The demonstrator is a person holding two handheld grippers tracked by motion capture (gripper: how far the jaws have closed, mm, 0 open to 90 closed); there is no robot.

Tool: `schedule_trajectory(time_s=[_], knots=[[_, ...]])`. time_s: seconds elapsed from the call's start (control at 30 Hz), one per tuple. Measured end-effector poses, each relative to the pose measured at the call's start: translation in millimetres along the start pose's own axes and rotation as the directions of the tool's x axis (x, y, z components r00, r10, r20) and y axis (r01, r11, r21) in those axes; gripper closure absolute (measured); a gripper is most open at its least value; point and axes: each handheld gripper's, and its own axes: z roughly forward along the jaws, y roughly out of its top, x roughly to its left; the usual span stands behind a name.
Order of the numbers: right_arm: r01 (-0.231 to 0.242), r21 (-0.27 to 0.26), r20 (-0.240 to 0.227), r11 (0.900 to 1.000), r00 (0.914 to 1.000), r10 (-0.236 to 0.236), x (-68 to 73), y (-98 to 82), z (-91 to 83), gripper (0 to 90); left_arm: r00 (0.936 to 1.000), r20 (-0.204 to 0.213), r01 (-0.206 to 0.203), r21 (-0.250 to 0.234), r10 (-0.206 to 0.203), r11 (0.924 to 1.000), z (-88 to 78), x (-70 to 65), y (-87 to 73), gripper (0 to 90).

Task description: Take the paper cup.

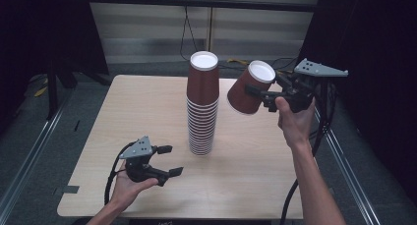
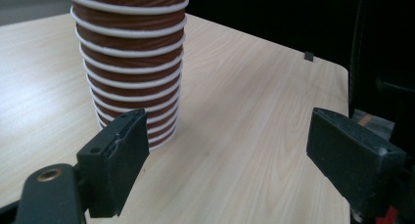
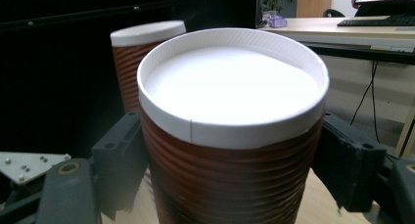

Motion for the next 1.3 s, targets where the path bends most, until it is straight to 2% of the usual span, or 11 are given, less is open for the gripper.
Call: schedule_trajectory(time_s=[0.3,0.43,0.63,0.97,1.3], knots=[[-0.007,0.035,-0.027,0.999,0.9996,0.007,5.9,-22.4,2.5,22.0,0.9997,0.022,-0.013,-0.021,0.014,0.9997,13.1,-3.3,15.2,16.4],[-0.008,0.051,-0.046,0.999,0.9989,0.01,10.1,-31.3,6.3,22.0,0.9987,0.035,-0.036,-0.039,0.037,0.9986,19.9,-5.6,29.6,16.3],[-0.002,0.069,-0.074,0.998,0.9972,0.007,18.1,-41.5,9.6,22.0,0.9973,0.047,-0.053,-0.059,0.056,0.9968,27.7,-8.0,41.2,16.0],[-0.011,0.106,-0.103,0.994,0.9945,0.022,23.7,-61.7,11.7,22.1,0.9944,0.075,-0.068,-0.077,0.074,0.9947,32.4,-11.5,51.6,15.7],[-0.02,0.138,-0.134,0.99,0.9902,0.039,28.3,-79.7,18.7,22.2,0.9923,0.08,-0.088,-0.083,0.095,0.9926,41.1,-15.4,59.1,15.8]])
